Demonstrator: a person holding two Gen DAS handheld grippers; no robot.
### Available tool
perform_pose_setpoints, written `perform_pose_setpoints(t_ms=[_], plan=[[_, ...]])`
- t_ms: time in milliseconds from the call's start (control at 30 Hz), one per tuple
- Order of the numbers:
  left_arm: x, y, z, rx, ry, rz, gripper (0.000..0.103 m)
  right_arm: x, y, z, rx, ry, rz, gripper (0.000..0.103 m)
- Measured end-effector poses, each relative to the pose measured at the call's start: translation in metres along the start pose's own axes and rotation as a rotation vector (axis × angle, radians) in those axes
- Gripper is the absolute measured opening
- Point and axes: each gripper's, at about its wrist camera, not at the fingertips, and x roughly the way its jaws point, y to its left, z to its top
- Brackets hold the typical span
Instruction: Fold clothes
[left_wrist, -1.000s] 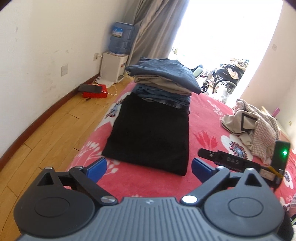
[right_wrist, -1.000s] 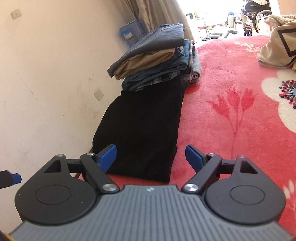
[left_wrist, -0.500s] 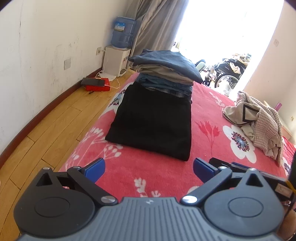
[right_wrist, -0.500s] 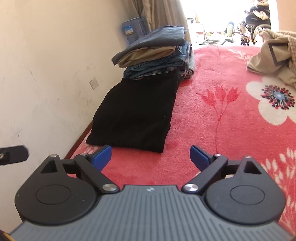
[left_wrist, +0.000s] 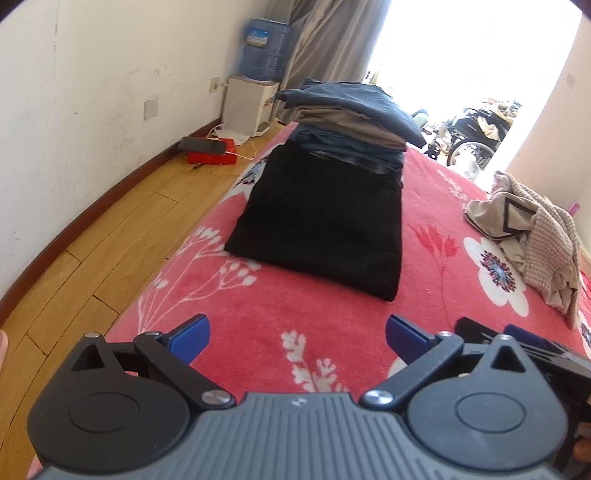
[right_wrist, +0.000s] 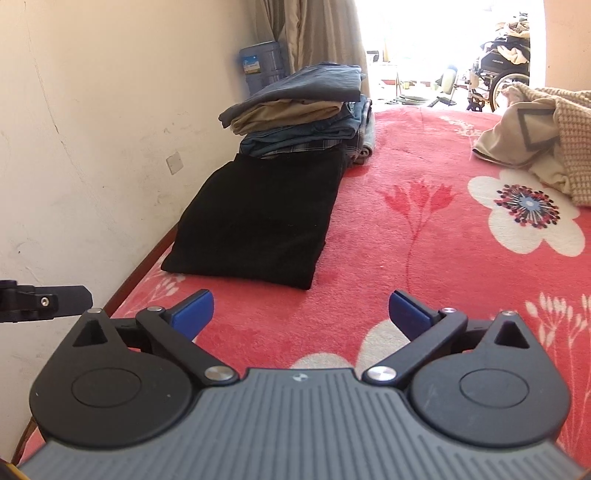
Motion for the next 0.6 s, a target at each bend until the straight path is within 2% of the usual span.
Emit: perform_pose_setpoints(t_ms=[600], plan=[[0.0061,-0.0048,-0.0069,-0.015,-0.022,0.049,0.102,0.001,0.0083,-0.004,-0.061,-0.032,-0.037,0.102]])
